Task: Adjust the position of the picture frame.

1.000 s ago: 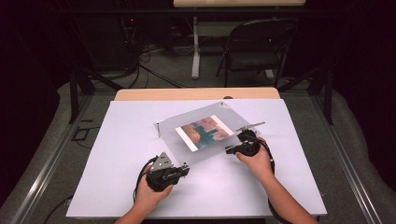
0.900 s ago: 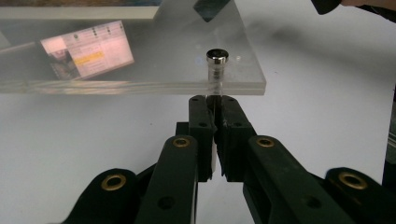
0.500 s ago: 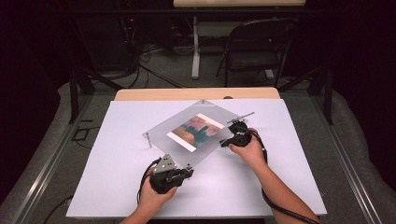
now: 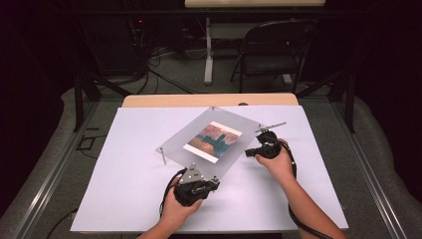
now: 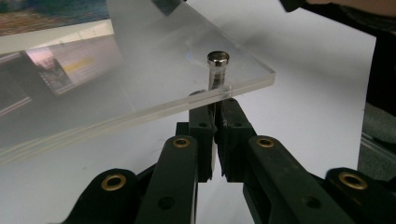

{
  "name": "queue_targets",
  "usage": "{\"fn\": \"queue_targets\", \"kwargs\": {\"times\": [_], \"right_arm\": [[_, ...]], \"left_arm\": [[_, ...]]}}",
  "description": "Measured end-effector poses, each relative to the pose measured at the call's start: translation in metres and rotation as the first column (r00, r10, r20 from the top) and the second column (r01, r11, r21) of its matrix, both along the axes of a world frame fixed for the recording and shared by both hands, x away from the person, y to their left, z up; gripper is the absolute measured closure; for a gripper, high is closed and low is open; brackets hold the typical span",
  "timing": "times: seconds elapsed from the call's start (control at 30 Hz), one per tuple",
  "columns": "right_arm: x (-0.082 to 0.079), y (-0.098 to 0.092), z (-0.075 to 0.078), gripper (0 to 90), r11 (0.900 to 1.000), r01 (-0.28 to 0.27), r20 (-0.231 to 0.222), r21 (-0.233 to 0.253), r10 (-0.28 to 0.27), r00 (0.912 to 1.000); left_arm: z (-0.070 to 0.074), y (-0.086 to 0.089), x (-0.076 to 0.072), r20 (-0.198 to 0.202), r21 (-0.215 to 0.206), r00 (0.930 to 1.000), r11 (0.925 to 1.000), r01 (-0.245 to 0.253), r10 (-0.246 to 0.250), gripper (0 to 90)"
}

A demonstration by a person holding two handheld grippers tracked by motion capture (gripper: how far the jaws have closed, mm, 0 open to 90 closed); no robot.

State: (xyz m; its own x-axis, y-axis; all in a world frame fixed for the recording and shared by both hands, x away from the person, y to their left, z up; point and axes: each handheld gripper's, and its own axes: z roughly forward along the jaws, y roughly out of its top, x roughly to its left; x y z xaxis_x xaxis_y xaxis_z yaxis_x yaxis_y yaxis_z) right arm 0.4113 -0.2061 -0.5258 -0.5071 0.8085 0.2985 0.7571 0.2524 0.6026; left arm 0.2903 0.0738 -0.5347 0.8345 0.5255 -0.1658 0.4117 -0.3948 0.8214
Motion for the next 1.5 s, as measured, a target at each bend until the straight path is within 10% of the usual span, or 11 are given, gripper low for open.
{"fn": "queue_targets", "kwargs": {"times": [0.4,0.8,1.27,1.5], "right_arm": [[-0.060,-0.025,0.002,87.1,0.999,0.033,0.100,0.042,-0.037,0.9943],[-0.082,-0.017,0.008,75.0,1.000,0.011,0.162,-0.023,-0.007,0.9868],[-0.100,-0.011,0.002,58.0,1.000,0.026,0.198,0.008,-0.027,0.9799],[-0.102,-0.009,-0.002,46.3,1.000,-0.005,0.271,-0.008,0.007,0.9626]], "left_arm": [[-0.019,-0.018,-0.001,-0.011,0.048,0.9998,0.9987,0.020,-0.019,85.5],[-0.019,-0.015,-0.002,-0.023,0.043,0.9996,0.9989,0.020,-0.019,79.0],[-0.010,0.033,-0.015,-0.063,0.050,0.9959,0.9968,-0.062,0.066,46.3],[-0.007,0.065,-0.013,-0.026,0.063,0.9876,0.9861,-0.153,0.155,39.7]]}}
